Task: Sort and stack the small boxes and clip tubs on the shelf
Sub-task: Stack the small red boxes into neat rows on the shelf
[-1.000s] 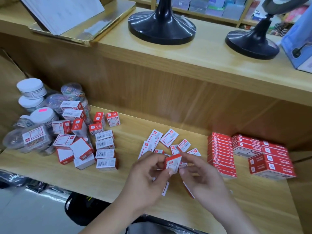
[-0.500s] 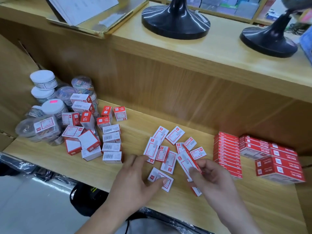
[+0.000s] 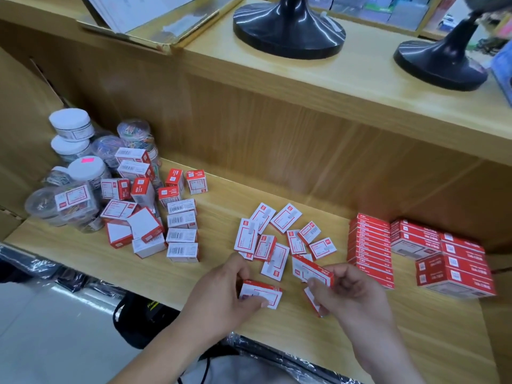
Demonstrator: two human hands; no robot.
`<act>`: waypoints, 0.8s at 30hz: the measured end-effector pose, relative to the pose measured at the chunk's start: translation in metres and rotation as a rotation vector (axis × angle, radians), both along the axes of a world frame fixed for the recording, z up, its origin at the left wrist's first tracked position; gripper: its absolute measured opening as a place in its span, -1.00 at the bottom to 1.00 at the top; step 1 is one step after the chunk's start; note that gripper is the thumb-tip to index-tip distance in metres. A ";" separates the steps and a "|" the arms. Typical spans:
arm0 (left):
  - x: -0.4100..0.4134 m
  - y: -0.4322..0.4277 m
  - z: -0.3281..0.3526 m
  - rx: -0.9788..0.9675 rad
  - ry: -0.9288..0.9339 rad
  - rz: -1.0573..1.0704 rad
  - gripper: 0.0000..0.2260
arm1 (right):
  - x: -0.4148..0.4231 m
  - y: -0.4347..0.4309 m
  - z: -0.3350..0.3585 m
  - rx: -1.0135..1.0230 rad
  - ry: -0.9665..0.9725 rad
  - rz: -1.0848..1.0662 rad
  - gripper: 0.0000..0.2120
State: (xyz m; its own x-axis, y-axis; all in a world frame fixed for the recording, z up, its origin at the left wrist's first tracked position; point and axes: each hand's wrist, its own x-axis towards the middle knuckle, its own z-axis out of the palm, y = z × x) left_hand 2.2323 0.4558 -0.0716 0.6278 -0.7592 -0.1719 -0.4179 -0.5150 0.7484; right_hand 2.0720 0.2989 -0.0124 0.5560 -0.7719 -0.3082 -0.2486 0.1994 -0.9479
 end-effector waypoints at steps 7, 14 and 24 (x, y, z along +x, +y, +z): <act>-0.010 -0.019 0.012 -0.158 0.171 -0.077 -0.83 | -0.021 -0.009 -0.010 0.005 0.009 -0.102 -0.66; -0.035 -0.056 0.022 -0.197 0.289 -0.112 -0.81 | -0.052 -0.016 -0.008 -0.205 0.043 -0.169 -0.68; -0.067 -0.099 0.031 -0.188 0.353 -0.218 -0.83 | -0.104 -0.053 -0.024 -0.579 0.445 -0.031 -0.64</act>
State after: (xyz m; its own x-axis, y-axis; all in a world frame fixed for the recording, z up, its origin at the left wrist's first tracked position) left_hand 2.1656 0.3566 -0.0403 0.3775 -0.9056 -0.1933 -0.2043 -0.2851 0.9365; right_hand 1.9677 0.2458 -0.0363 0.4484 -0.8930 -0.0378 -0.6371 -0.2897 -0.7143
